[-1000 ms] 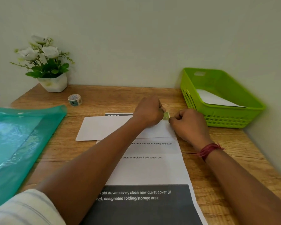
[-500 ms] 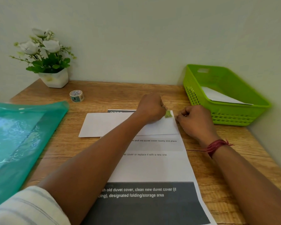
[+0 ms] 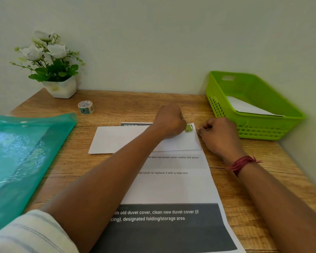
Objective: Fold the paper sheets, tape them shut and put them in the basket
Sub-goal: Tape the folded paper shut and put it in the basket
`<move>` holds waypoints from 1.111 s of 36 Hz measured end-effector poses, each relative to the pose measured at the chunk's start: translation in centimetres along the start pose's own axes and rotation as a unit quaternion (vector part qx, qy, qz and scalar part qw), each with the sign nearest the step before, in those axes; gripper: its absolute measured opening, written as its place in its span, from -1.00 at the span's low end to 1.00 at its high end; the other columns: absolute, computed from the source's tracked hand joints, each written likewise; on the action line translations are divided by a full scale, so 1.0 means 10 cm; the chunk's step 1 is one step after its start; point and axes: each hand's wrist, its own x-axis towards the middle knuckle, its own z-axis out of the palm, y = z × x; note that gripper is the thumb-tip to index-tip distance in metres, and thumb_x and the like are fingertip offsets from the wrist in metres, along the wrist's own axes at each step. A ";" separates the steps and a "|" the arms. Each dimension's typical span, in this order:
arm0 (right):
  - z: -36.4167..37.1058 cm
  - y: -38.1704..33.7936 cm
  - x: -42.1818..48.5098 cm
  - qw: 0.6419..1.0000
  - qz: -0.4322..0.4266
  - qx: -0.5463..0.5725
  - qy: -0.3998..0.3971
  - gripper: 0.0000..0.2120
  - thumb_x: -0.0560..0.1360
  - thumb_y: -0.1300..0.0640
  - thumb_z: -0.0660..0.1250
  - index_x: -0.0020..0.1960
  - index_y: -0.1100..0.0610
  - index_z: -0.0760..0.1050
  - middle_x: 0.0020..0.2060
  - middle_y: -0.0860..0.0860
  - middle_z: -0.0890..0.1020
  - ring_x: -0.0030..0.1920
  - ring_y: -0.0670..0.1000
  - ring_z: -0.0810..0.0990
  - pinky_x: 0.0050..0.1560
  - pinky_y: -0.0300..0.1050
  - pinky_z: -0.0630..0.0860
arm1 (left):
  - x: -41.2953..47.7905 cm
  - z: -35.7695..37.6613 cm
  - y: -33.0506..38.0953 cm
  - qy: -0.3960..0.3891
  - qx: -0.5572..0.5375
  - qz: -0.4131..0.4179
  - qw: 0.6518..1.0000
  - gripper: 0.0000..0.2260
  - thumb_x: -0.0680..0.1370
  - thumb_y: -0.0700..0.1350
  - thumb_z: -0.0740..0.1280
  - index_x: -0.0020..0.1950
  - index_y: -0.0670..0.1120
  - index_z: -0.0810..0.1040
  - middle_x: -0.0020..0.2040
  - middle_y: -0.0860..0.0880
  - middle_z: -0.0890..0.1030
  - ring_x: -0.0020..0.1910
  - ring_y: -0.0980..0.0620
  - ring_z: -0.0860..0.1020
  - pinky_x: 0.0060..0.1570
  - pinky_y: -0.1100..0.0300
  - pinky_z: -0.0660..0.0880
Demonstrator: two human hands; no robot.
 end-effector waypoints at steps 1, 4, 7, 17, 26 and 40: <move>0.00 0.00 0.00 1.000 -0.002 0.001 0.001 -0.84 0.48 0.14 0.39 -0.28 0.01 0.57 -0.36 -0.06 0.60 -0.34 -0.08 0.51 -0.25 -0.23 0.33 | 0.01 0.00 0.00 0.003 0.004 0.001 1.000 -0.56 0.51 -0.24 0.38 -0.51 -0.09 0.27 -0.53 0.00 0.31 -0.48 0.04 0.32 -0.05 -0.04 0.59; 0.01 0.01 0.00 1.000 -0.003 -0.003 0.005 -0.87 0.48 0.11 0.40 -0.26 0.02 0.60 -0.37 -0.06 0.58 -0.32 -0.04 0.52 -0.26 -0.22 0.33 | 0.01 0.02 -0.01 0.011 0.008 0.006 1.000 -0.58 0.48 -0.26 0.36 -0.51 -0.09 0.26 -0.53 -0.01 0.31 -0.47 0.03 0.33 -0.11 -0.04 0.59; 0.02 0.02 0.00 1.000 -0.003 -0.005 0.006 -0.85 0.47 0.11 0.39 -0.28 0.00 0.57 -0.41 -0.07 0.56 -0.34 -0.04 0.51 -0.34 -0.20 0.30 | 0.01 0.03 0.00 0.017 0.025 0.015 0.999 -0.59 0.47 -0.28 0.33 -0.51 -0.09 0.24 -0.54 -0.01 0.29 -0.49 0.04 0.29 -0.21 0.04 0.51; 0.04 0.05 0.02 1.000 -0.007 -0.006 0.012 -0.89 0.48 0.08 0.39 -0.20 0.04 0.63 -0.40 -0.06 0.58 -0.36 -0.07 0.52 -0.38 -0.21 0.31 | -0.01 0.04 0.03 0.022 0.034 0.018 0.999 -0.63 0.45 -0.28 0.31 -0.50 -0.10 0.25 -0.54 -0.02 0.28 -0.51 0.03 0.27 -0.31 0.07 0.44; 0.07 0.06 0.03 0.999 -0.029 -0.009 0.010 -0.92 0.51 0.09 0.35 -0.11 0.00 0.63 -0.27 -0.03 0.63 -0.28 -0.01 0.55 -0.28 -0.18 0.31 | 0.00 0.05 0.02 0.034 0.034 0.026 0.999 -0.67 0.44 -0.26 0.32 -0.49 -0.12 0.32 -0.52 -0.04 0.35 -0.48 0.00 0.34 -0.17 -0.03 0.57; 0.06 0.04 0.01 0.999 -0.051 -0.013 -0.001 -0.82 0.52 0.15 0.31 0.00 -0.05 0.65 -0.27 -0.06 0.64 -0.32 -0.01 0.56 -0.27 -0.15 0.41 | -0.03 0.07 0.03 0.040 0.038 0.040 0.998 -0.81 0.43 -0.23 0.33 -0.36 -0.27 0.57 -0.36 -0.18 0.61 -0.26 -0.16 0.58 -0.15 0.05 0.50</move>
